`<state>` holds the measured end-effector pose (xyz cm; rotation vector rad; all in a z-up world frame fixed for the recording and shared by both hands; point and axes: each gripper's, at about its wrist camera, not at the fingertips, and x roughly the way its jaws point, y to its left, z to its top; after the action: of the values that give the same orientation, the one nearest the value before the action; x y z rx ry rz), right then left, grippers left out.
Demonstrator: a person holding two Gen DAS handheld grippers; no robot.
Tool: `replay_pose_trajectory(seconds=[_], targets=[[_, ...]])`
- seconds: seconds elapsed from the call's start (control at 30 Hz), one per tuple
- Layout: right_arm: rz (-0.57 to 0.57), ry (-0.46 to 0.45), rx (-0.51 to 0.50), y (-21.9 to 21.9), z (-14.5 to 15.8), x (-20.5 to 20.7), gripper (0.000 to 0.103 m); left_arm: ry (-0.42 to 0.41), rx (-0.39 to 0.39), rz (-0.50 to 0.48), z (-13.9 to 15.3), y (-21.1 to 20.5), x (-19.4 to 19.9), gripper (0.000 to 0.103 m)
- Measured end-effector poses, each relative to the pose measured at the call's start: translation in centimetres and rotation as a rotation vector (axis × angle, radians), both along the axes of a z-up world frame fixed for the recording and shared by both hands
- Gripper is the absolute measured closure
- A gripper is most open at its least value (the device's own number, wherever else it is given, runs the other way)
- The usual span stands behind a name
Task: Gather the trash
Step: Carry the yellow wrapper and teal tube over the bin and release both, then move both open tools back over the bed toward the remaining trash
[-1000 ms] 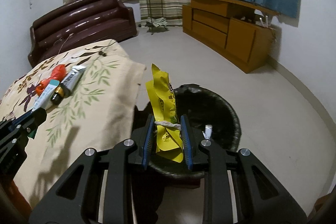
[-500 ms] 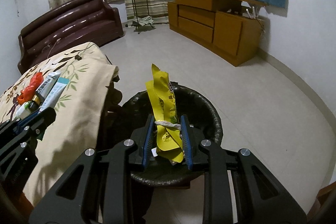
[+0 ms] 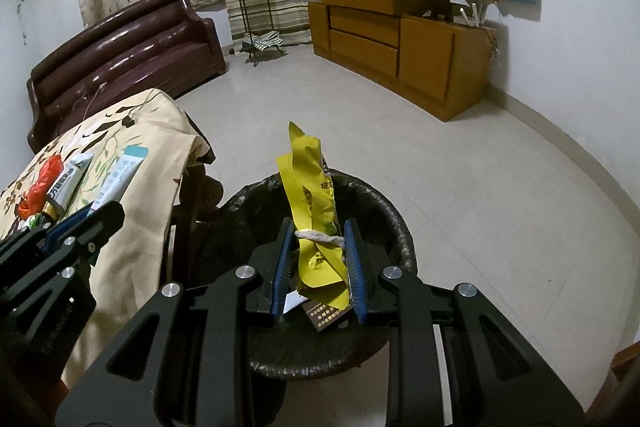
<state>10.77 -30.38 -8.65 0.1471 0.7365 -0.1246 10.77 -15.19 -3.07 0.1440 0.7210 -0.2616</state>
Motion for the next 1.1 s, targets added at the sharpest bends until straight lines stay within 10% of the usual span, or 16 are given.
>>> replay_pose_trajectory(seconds=[0.3, 0.43, 1.1], targets=[[-0.007, 0.002, 0.005, -0.5, 0.0, 0.7, 0.077, 0.022, 0.023, -0.009, -0.2, -0.8, 0.6, 0.082], [-0.025, -0.001, 0.016, -1.2, -0.1, 1.0, 0.070, 0.024, 0.018, 0.001, -0.2, -0.7, 0.7, 0.059], [-0.024, -0.006, 0.027, -0.8, 0.2, 0.0, 0.060, -0.005, -0.006, 0.023, 1.3, 2.0, -0.7, 0.046]])
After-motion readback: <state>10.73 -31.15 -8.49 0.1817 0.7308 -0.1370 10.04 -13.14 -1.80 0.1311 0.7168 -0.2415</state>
